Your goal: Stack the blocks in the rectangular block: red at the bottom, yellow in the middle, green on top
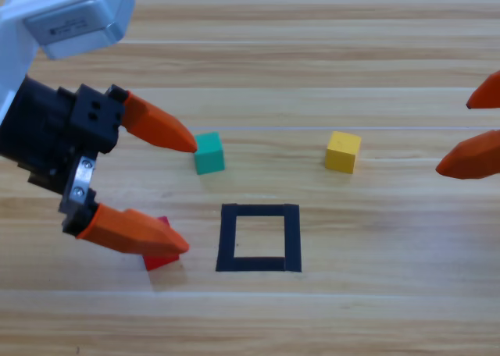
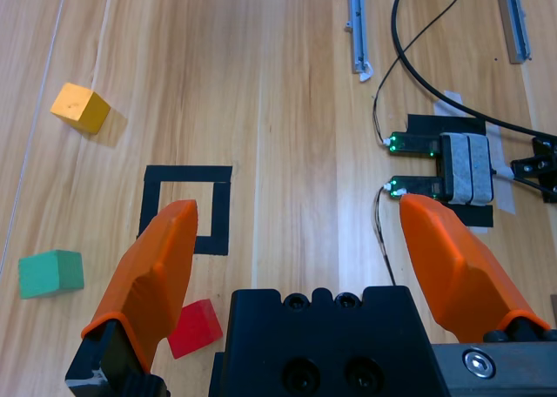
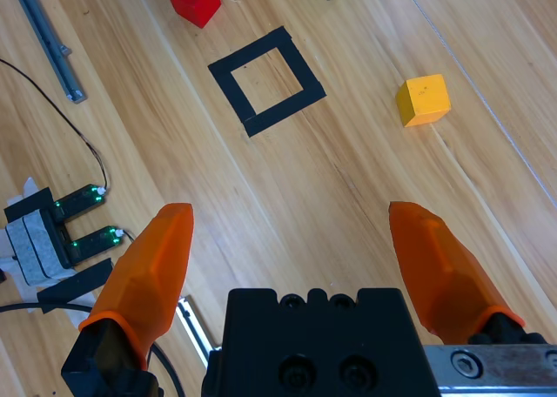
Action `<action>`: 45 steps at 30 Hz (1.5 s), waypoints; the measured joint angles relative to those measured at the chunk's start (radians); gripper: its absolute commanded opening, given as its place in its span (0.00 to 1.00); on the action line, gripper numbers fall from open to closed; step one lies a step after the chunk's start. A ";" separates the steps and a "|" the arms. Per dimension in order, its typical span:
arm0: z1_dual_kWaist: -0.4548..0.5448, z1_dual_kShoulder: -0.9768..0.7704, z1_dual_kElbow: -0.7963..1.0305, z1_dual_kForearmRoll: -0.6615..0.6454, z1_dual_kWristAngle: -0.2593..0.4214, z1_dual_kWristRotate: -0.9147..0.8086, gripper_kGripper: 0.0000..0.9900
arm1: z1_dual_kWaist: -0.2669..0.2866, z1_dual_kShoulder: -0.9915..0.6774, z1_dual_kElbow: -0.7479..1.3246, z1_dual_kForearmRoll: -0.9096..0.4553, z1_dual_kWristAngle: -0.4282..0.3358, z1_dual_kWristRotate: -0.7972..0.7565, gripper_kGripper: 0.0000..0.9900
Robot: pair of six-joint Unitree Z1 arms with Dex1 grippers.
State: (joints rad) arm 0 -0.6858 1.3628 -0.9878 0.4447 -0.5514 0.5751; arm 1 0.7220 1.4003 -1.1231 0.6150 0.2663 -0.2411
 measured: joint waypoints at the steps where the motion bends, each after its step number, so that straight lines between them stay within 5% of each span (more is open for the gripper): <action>1: 0.000 0.000 0.000 0.000 0.000 -0.001 1.00 | 0.000 0.000 0.000 0.000 0.000 0.000 0.99; 14: 0.000 -0.001 0.011 0.000 0.035 -0.037 1.00 | 0.000 0.021 0.000 -0.007 -0.064 0.051 0.99; 21: -0.003 -0.036 0.015 -0.032 0.504 -0.576 1.00 | 0.002 0.103 -0.004 -0.014 -0.158 0.218 0.99; 26: -0.003 -0.087 0.040 -0.040 0.681 -0.930 1.00 | 0.002 0.159 -0.004 -0.069 -0.164 0.445 1.00; 30: -0.003 -0.080 0.066 -0.036 0.710 -1.142 1.00 | 0.002 0.193 -0.005 -0.104 -0.248 0.562 1.00; 36: -0.003 0.023 0.075 0.008 0.730 -1.374 0.98 | 0.002 0.296 -0.024 -0.130 -0.251 0.733 1.00; 45: -0.005 0.252 -0.123 0.227 0.747 -1.565 0.97 | 0.004 0.403 -0.138 -0.125 -0.376 0.917 1.00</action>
State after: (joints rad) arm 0 -0.6912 1.6151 -1.1104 0.6717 0.1952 -0.9899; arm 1 0.7262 1.8036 -1.2613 0.4895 -0.1099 0.6764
